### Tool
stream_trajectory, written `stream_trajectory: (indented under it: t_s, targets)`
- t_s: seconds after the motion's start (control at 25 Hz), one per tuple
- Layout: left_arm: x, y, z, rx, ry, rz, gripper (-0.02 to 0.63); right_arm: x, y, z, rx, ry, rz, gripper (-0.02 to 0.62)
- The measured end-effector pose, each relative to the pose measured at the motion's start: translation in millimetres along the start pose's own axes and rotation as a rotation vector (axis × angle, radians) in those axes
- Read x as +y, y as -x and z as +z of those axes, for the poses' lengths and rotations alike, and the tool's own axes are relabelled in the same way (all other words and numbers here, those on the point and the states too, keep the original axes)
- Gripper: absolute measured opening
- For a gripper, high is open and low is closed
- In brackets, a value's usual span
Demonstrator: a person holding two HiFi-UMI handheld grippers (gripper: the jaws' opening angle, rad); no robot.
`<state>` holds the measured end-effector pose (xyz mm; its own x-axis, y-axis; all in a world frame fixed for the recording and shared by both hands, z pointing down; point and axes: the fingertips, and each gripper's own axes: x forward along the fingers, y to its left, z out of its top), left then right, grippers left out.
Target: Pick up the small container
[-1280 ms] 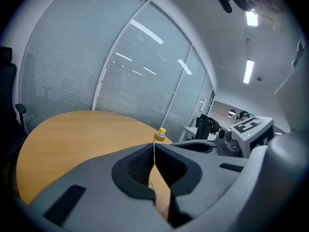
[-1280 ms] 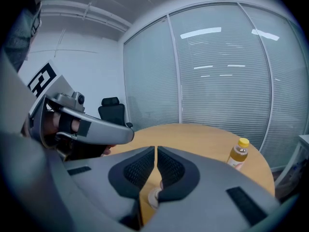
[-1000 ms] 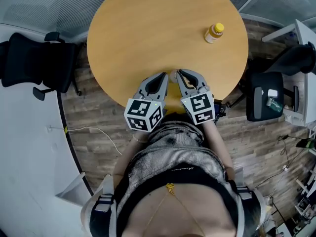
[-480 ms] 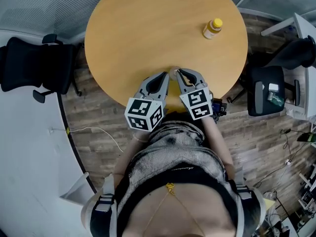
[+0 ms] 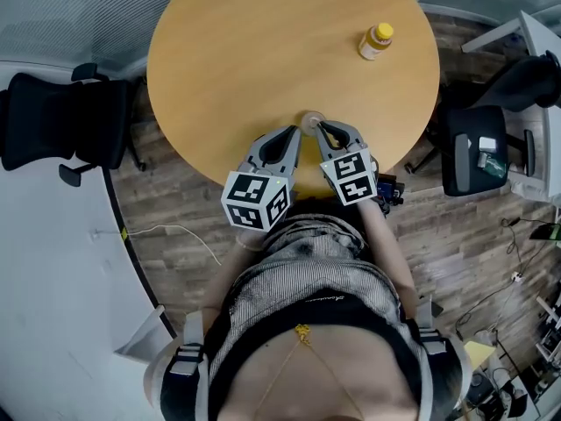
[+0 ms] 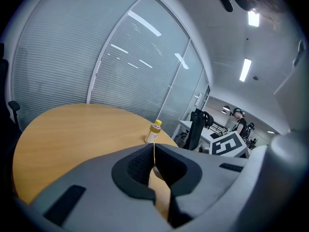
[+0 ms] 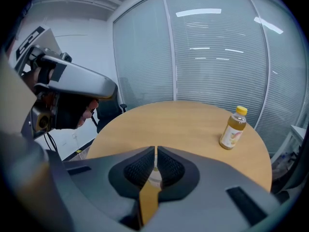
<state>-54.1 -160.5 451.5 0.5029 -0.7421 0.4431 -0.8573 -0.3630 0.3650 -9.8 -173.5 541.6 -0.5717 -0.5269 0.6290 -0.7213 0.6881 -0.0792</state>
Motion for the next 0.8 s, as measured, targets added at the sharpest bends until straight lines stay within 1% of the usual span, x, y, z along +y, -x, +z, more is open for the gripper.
stream_trajectory:
  t_s: [0.2,0.4,0.8]
  targets:
    - [-2,-2,-4,0.013,-0.003,-0.015,0.025,0,-2,-10,0.028,0.006,-0.013,0.034]
    - [-5,-2,-10,0.026,-0.001,-0.025,0.025,2,-3,-20,0.048,-0.012,-0.009,0.034]
    - [-2,-7,-15,0.047,0.005,-0.026,0.025,-4,-12,-39,0.098,-0.033,-0.01,0.034]
